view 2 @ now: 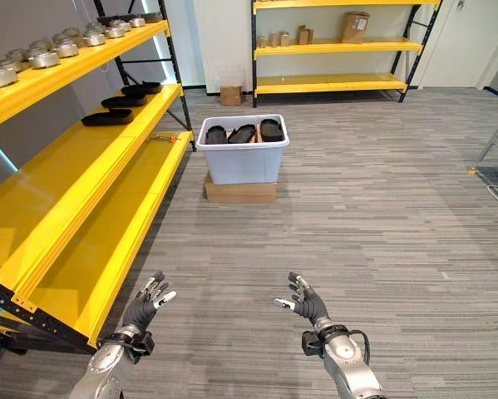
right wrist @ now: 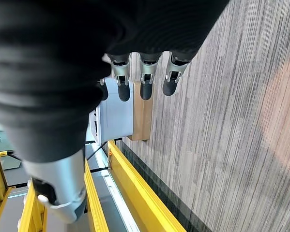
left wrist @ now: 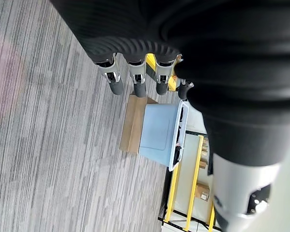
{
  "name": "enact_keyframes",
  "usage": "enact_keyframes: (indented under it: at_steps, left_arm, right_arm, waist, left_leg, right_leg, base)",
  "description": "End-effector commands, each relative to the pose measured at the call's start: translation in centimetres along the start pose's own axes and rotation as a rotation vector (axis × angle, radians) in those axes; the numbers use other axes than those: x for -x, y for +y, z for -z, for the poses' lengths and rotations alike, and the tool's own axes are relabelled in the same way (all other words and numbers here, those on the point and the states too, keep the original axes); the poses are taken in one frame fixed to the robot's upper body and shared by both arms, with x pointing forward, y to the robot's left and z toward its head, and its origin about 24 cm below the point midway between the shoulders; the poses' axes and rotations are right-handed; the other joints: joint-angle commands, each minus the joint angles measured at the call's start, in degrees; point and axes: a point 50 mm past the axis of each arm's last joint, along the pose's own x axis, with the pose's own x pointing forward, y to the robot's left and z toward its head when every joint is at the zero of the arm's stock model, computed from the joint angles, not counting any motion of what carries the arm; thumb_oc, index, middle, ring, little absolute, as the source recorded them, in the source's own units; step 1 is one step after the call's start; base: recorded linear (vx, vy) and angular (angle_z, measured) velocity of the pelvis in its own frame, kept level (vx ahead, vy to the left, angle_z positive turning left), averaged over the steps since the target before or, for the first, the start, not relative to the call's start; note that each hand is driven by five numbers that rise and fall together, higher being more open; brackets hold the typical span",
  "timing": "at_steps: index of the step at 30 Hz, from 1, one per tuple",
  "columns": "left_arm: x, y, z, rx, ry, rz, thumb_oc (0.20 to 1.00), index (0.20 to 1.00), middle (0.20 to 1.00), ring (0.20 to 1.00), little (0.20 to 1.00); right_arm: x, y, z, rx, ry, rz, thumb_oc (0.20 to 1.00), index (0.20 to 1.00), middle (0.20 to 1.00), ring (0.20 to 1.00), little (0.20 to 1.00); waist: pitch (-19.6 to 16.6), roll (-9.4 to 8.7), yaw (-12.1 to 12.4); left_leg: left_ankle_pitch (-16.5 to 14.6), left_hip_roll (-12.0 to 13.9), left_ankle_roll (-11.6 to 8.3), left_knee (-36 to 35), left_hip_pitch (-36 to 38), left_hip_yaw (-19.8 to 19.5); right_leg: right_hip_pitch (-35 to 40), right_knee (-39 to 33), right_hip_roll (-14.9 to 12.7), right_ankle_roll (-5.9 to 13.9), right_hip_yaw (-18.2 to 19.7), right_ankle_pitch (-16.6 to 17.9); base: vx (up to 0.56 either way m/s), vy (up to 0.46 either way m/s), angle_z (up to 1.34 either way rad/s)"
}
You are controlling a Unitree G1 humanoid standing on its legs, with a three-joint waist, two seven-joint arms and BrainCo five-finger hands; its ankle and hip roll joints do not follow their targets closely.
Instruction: Move parts from the plastic box to the shelf.
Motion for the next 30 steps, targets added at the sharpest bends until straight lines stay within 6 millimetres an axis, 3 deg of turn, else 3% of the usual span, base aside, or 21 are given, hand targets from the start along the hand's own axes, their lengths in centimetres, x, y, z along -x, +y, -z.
enact_keyframes:
  at_steps: [1, 30]
  left_arm:
    - [-0.58, 0.46, -2.42, -0.016, -0.109, -0.001, 1.000, 1.000, 1.000, 1.000, 1.000]
    - [-0.64, 0.31, -2.91, -0.021, -0.124, 0.012, 1.000, 1.000, 1.000, 1.000, 1.000]
  right_arm:
    - [-0.70, 0.81, -1.68, -0.036, -0.090, -0.028, 1.000, 1.000, 1.000, 1.000, 1.000]
    - [-0.78, 0.64, -1.63, -0.067, -0.085, -0.023, 1.000, 1.000, 1.000, 1.000, 1.000]
  waist:
    - [-0.9, -3.20, 0.3]
    - [-0.7, -3.46, 0.4]
  left_leg:
    - [-2.7, 1.4, -0.35, 1.4, -0.8, -0.5]
    - [-3.8, 1.2, -0.04, 2.3, -0.5, -0.4]
  right_leg:
    - [-0.5, 1.5, -2.8, 1.69, 0.6, -1.2]
    - [-0.3, 1.9, -3.1, 1.81, 1.0, -1.6]
  base:
    - [0.00, 0.000, 0.00]
    - [0.00, 0.000, 0.00]
